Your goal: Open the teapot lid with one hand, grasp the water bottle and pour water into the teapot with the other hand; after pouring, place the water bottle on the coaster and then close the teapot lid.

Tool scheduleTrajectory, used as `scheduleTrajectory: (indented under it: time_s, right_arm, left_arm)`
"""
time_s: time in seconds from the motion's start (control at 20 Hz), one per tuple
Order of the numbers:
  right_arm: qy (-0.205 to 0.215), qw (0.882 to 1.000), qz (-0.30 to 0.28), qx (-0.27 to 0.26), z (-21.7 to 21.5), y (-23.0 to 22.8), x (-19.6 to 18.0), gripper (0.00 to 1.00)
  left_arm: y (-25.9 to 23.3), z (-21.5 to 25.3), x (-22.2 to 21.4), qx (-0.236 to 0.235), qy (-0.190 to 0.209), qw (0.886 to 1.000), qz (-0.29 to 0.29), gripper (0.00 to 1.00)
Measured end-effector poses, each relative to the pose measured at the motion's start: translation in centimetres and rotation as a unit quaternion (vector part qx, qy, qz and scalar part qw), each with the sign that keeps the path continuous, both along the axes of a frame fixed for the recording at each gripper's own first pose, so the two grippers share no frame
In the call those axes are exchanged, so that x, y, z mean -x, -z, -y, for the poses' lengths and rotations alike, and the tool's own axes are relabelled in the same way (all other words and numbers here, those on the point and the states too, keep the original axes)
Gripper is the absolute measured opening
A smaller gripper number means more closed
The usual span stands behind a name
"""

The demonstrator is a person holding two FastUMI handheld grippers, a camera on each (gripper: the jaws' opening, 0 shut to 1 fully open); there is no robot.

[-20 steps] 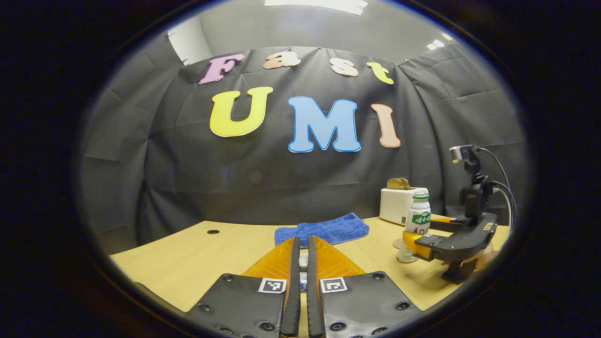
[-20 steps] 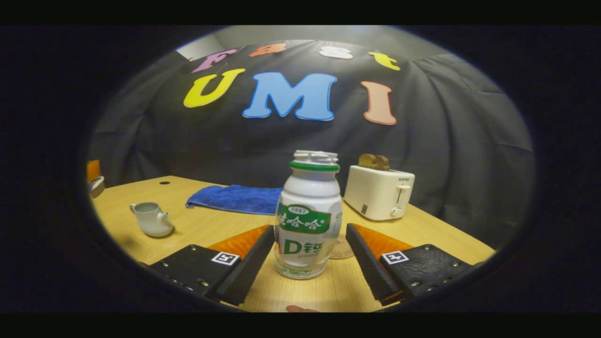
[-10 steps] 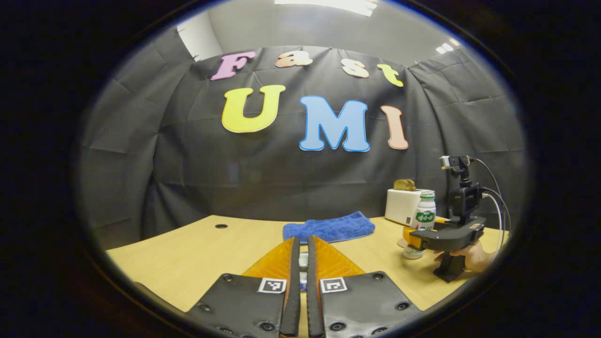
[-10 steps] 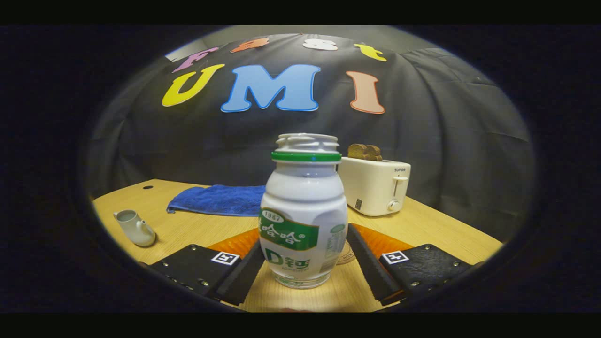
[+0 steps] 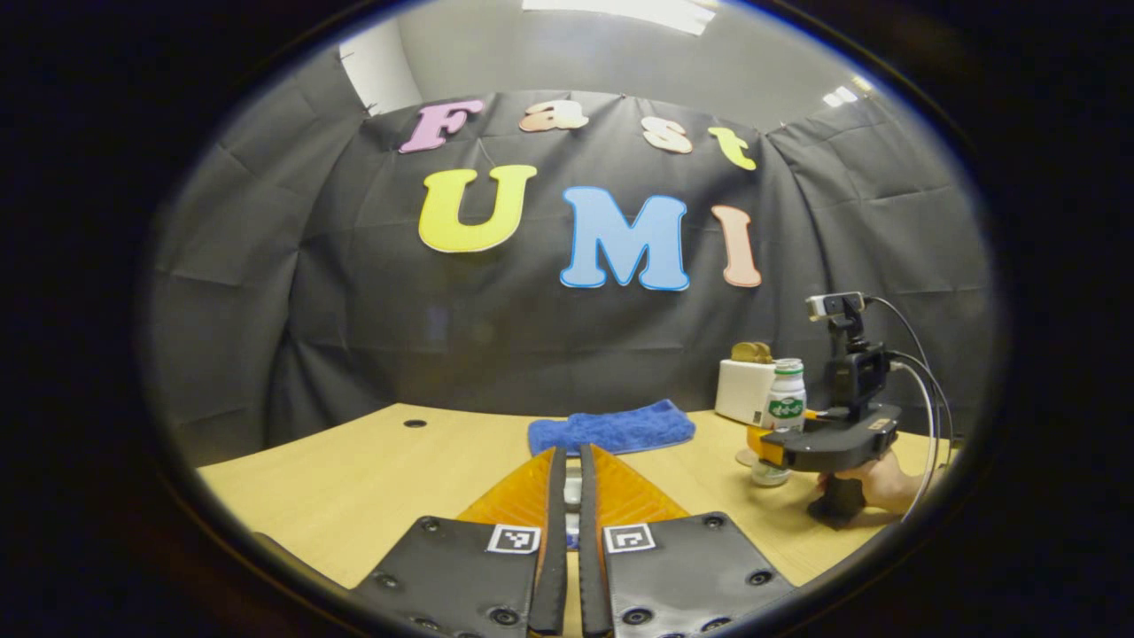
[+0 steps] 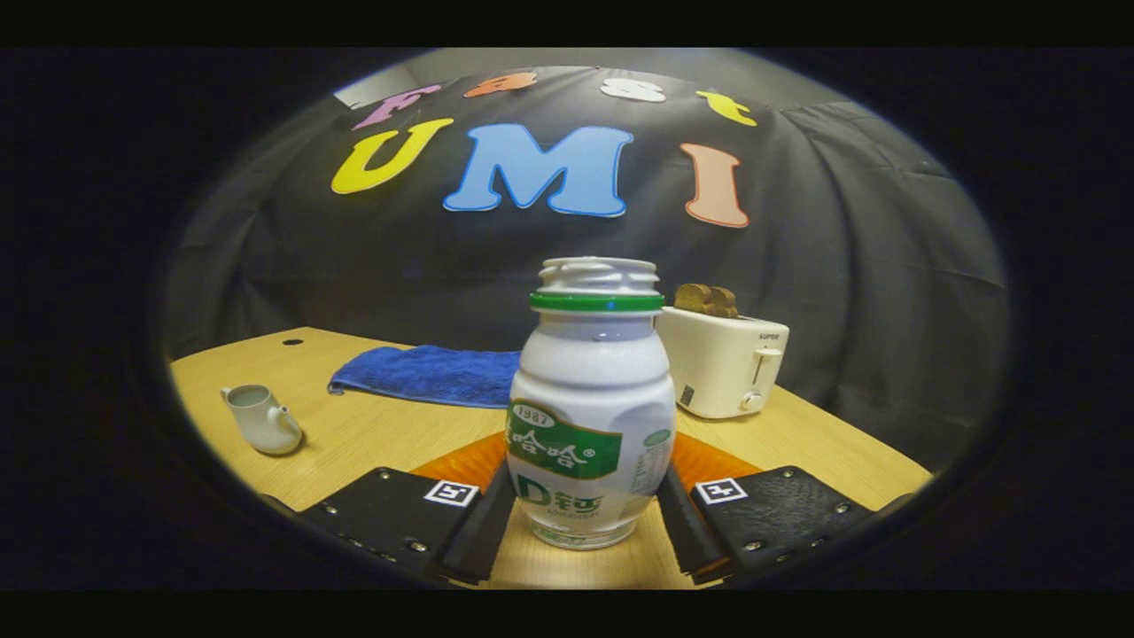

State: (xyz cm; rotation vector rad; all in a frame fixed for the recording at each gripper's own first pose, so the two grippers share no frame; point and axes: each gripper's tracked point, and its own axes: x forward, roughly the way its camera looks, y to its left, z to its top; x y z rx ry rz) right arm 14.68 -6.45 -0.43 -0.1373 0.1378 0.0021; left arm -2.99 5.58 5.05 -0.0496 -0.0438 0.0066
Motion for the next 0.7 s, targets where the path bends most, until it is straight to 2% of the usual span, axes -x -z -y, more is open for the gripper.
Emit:
scheduleTrajectory:
  time_s: [0.4,0.7]
  right_arm:
    - [-0.071,0.993,0.002,0.097,-5.7,-1.2,1.3,0.74]
    - [-0.101,0.973,0.011,0.205,-8.9,-1.3,1.0,0.74]
  left_arm:
    - [1.5,0.1,2.8,-0.002,0.000,1.000,-0.004,0.12]
    - [1.6,-0.6,4.9,0.013,0.000,1.000,0.005,0.12]
